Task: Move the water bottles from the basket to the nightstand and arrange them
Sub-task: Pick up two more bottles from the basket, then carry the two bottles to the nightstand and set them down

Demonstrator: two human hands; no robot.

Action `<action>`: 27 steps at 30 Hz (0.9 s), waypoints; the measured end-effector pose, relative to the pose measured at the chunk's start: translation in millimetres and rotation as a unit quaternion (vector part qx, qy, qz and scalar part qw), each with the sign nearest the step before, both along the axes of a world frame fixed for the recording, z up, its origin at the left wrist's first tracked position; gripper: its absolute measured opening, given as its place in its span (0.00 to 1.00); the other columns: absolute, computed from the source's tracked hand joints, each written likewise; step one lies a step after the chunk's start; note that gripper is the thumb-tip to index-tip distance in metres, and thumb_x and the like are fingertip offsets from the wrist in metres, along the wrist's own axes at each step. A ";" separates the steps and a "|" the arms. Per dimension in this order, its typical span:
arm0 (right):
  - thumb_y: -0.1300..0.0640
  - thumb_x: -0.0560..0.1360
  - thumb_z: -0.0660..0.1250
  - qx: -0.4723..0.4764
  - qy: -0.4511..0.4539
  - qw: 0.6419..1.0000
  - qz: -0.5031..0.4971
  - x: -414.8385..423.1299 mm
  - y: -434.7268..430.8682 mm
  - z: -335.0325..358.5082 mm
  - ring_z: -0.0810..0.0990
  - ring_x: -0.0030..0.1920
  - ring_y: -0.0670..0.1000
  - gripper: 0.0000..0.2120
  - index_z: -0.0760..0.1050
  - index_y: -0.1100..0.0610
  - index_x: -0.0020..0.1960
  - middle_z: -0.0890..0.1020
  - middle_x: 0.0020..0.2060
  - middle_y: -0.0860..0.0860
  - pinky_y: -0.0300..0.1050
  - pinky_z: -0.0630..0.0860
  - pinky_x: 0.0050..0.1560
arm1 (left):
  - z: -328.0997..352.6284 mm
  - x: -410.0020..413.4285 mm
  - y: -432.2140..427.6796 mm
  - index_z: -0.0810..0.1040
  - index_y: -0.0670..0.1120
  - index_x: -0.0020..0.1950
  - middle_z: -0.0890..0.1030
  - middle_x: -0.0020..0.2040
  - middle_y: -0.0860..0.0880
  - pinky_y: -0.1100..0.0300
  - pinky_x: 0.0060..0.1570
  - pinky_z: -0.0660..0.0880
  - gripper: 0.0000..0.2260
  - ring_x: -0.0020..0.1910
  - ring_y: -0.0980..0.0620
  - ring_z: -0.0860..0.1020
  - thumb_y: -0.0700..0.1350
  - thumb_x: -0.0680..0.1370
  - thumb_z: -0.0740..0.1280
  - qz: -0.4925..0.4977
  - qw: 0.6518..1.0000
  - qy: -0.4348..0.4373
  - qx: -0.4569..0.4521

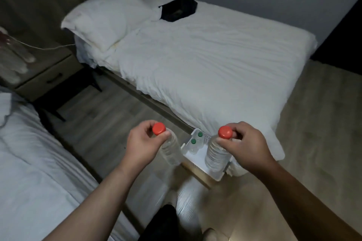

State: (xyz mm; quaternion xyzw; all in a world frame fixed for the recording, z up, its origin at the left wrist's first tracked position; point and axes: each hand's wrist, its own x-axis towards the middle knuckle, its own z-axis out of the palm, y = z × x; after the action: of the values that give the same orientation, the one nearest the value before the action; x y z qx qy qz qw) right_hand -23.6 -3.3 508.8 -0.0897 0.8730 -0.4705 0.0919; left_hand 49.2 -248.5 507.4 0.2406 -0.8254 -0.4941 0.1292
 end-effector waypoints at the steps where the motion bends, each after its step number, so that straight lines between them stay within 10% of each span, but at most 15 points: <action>1: 0.55 0.66 0.77 -0.009 0.014 1.000 0.014 1.4 -4.9 7.9 0.79 0.46 0.43 0.09 0.81 0.46 0.44 0.80 0.44 0.45 0.38 0.73 0.48 | 9.4 4.8 -5.7 0.82 0.48 0.43 0.83 0.39 0.53 0.72 0.38 0.72 0.06 0.36 0.60 0.78 0.39 0.70 0.77 0.004 1.000 0.014 -0.001; 7: 0.58 0.69 0.73 -0.051 -0.004 0.994 0.100 9.2 -54.6 44.9 0.81 0.45 0.46 0.07 0.80 0.46 0.42 0.83 0.39 0.44 0.37 0.74 0.47 | 41.6 36.7 -53.0 0.82 0.56 0.40 0.84 0.36 0.63 0.74 0.41 0.74 0.12 0.36 0.66 0.79 0.38 0.69 0.77 0.080 0.992 0.083 0.042; 27: 0.61 0.70 0.73 -0.041 -0.027 0.968 0.246 -7.4 -317.0 63.0 0.81 0.43 0.40 0.09 0.80 0.48 0.46 0.84 0.41 0.47 0.27 0.73 0.43 | 53.2 105.1 -271.0 0.83 0.61 0.36 0.83 0.38 0.48 0.64 0.37 0.79 0.14 0.34 0.56 0.80 0.39 0.67 0.76 0.223 0.966 0.100 0.081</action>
State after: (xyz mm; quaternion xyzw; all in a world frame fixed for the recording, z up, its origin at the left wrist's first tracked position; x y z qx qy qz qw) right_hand -31.0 -320.2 571.8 -0.2931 0.8013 -0.4708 0.2244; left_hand 154.3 -519.5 560.5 0.3777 -0.6912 -0.5394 0.2976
